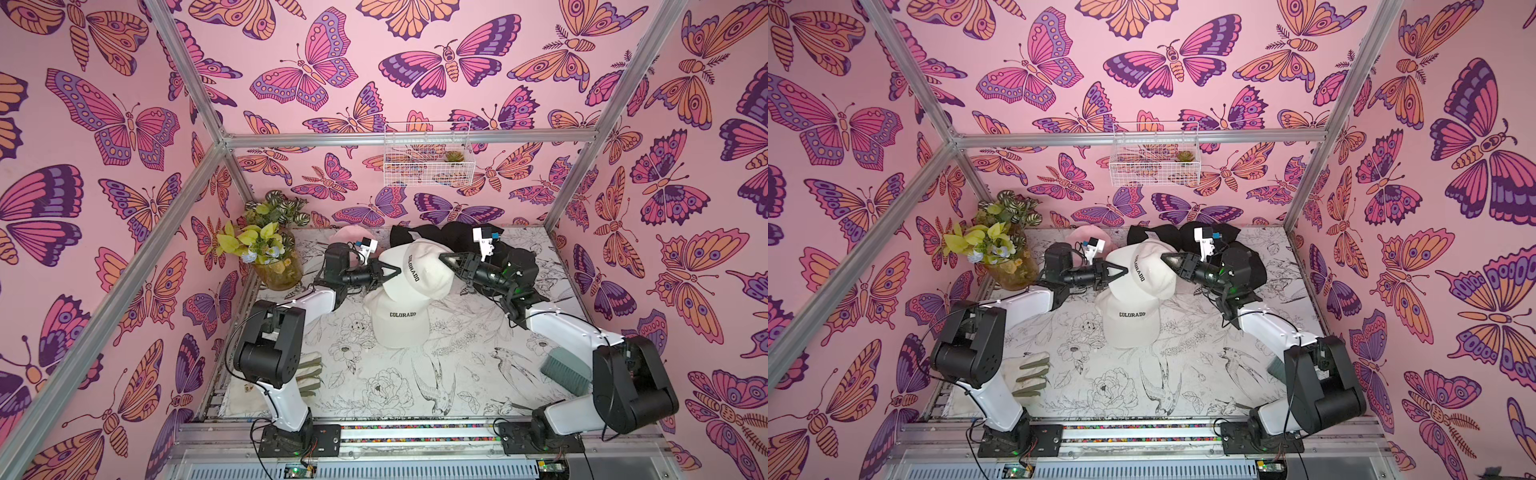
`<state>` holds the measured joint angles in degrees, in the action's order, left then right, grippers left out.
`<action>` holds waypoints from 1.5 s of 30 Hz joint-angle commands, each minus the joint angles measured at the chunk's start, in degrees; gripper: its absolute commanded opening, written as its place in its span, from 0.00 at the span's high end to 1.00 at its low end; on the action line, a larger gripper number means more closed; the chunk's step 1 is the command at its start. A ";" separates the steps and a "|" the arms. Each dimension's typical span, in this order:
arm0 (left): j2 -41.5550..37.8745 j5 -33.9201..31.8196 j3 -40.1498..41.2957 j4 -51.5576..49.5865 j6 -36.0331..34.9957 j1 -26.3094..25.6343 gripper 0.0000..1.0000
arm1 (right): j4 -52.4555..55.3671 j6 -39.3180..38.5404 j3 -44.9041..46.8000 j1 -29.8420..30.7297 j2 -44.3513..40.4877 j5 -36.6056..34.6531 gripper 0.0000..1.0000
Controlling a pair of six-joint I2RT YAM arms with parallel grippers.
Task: Stack the baseball caps by color
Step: Pick up the baseball cap from the center of the board.
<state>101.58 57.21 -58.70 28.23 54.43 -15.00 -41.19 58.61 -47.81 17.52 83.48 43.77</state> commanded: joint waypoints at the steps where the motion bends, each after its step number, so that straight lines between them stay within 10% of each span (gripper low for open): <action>1: -1.21 -0.87 0.24 -0.62 -1.21 0.50 1.00 | -2.61 -0.48 -1.38 0.36 0.04 1.36 0.82; 9: -2.29 -2.80 1.69 -1.52 -2.52 1.45 0.98 | 14.91 -15.41 -6.62 0.30 -4.80 2.54 1.00; 30: -20.06 -26.85 5.93 -21.57 -23.80 2.83 0.28 | 54.93 -62.48 -18.99 0.66 -9.58 9.94 1.00; 45: -28.08 -4.86 -0.25 -26.01 -46.89 2.70 0.11 | 92.42 -103.01 -27.66 10.76 -12.79 12.84 1.00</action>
<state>74.76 42.15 -57.60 3.31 14.35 -12.38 42.22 -35.16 -73.63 27.20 71.31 55.16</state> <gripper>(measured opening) 0.890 0.121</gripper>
